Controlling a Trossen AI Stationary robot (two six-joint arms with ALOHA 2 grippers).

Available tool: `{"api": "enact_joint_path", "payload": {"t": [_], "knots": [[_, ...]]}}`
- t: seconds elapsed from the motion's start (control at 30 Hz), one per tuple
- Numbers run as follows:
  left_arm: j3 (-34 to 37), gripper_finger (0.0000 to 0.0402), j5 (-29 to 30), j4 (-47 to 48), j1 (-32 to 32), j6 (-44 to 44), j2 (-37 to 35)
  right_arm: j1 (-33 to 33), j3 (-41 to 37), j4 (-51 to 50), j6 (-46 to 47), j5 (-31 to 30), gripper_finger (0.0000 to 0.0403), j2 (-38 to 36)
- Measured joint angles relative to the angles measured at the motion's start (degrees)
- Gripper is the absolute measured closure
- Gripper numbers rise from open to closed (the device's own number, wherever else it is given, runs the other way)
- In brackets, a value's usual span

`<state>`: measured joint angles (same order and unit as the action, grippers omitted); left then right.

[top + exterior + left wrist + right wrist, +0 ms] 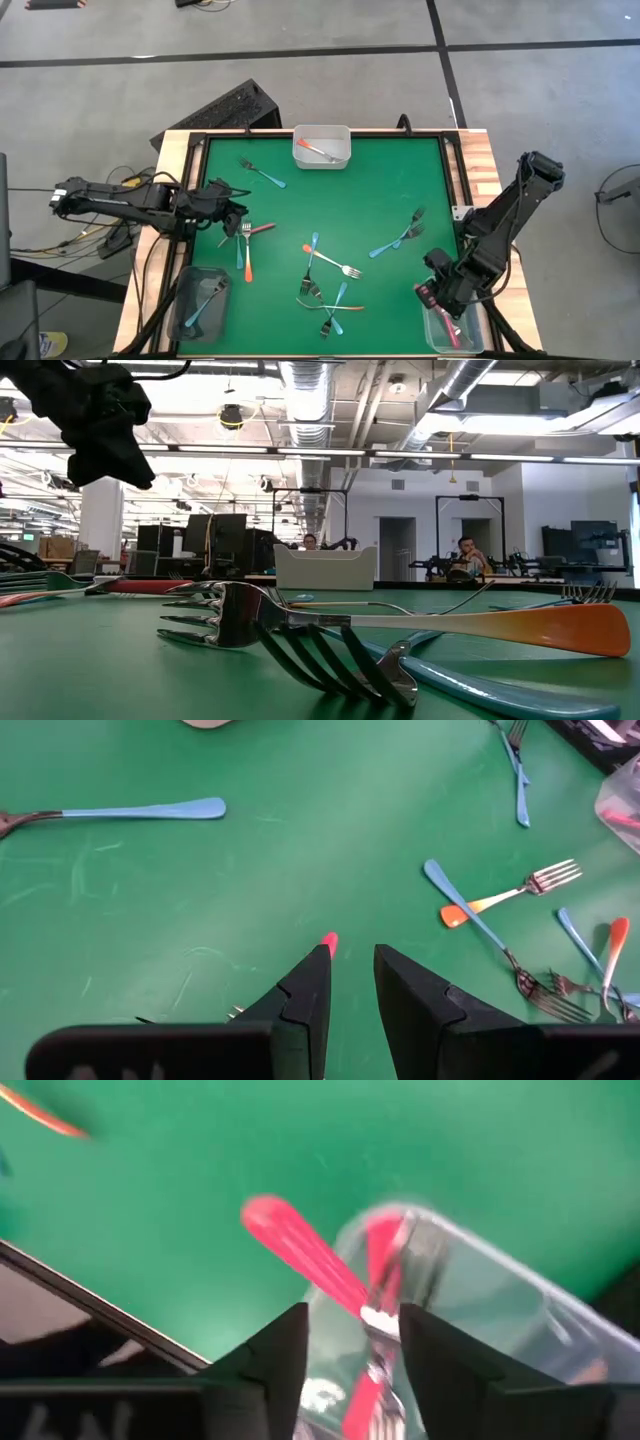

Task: Sort silverware by color (type)
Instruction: Put the orange fork into the white bin

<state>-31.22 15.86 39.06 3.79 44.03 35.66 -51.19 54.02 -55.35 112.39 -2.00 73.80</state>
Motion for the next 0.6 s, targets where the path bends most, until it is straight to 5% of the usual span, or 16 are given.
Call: {"api": "enact_joint_path", "payload": {"t": [0.23,0.43,0.6], "knots": [[0.02,0.0333,2.63,-7.1,-0.02,0.01,-0.01,7.85,1.75,1.55,-11.11,-8.74,0.0197,-0.02],[0.02,0.0333,8.93,-16.73,-0.02,-0.82,1.47,20.04,1.7,-4.07,-22.0,-8.69,0.0198,-0.02],[0.04,0.0333,4.14,-19.24,-0.02,-3.38,2.36,31.11,1.49,-3.47,-42.39,-4.56,0.0198,-0.02]]}}
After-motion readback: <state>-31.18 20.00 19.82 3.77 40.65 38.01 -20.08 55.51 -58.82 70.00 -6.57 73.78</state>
